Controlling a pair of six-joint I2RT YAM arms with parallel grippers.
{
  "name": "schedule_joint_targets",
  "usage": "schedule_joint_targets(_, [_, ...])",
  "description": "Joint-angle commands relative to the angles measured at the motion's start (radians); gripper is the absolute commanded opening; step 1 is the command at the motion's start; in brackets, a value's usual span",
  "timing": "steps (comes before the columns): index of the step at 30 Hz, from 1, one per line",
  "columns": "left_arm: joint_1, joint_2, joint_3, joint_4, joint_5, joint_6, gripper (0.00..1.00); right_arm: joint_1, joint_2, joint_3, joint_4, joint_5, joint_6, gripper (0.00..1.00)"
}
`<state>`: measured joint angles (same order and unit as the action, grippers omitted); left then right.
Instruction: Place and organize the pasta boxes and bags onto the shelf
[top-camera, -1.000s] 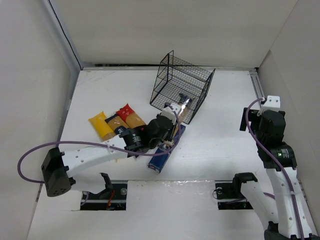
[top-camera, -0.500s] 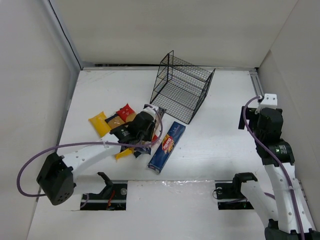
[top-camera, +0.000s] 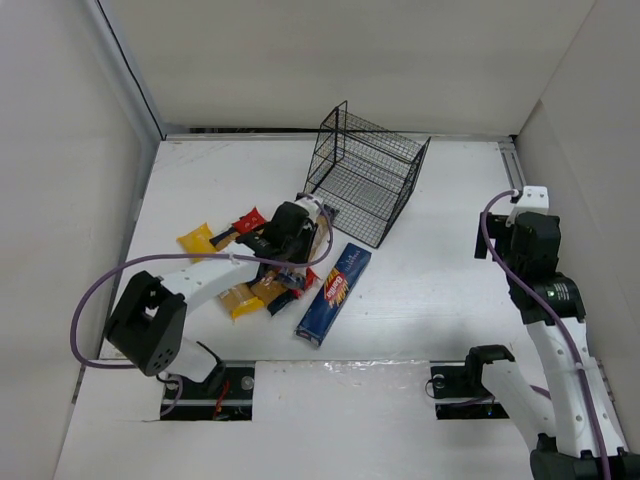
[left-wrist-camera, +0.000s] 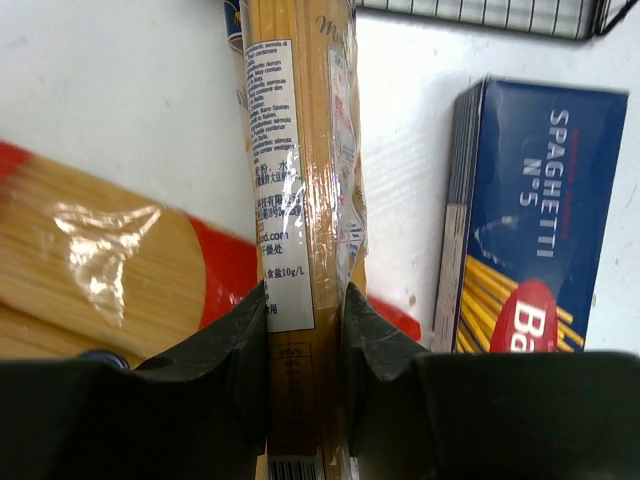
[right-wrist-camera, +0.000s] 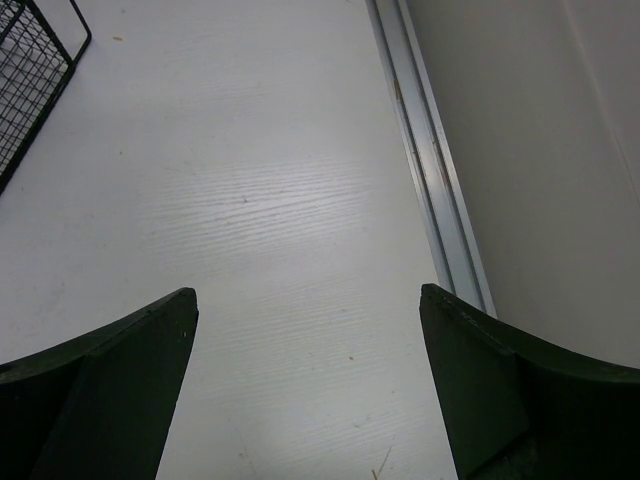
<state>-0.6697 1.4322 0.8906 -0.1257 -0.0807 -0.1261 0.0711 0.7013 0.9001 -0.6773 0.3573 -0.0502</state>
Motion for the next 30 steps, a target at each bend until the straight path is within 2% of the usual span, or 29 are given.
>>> schedule_joint_targets(1, [0.024,-0.015,0.08,0.241,0.024,0.054,0.0,-0.007,0.0,-0.001,0.051,-0.009,-0.008,0.96])
schedule_joint_targets(10, [0.113,0.154,0.172,0.316,0.13,0.098,0.0,-0.007,0.02,-0.001,0.042,-0.018,-0.017,0.95])
schedule_joint_targets(15, [0.113,0.241,0.197,0.454,0.095,0.174,0.0,-0.007,0.029,-0.001,0.053,-0.018,-0.017,0.95])
schedule_joint_targets(21, [0.113,0.313,0.235,0.546,0.039,0.197,0.0,-0.007,0.029,-0.01,0.071,-0.009,-0.017,0.95])
schedule_joint_targets(29, [0.133,0.48,0.425,0.436,0.039,0.158,0.0,-0.007,0.029,-0.001,0.051,-0.027,-0.017,0.97])
schedule_joint_targets(30, [0.143,0.481,0.457,0.416,0.039,0.158,0.25,-0.007,0.029,-0.001,0.051,-0.041,-0.017,0.97])
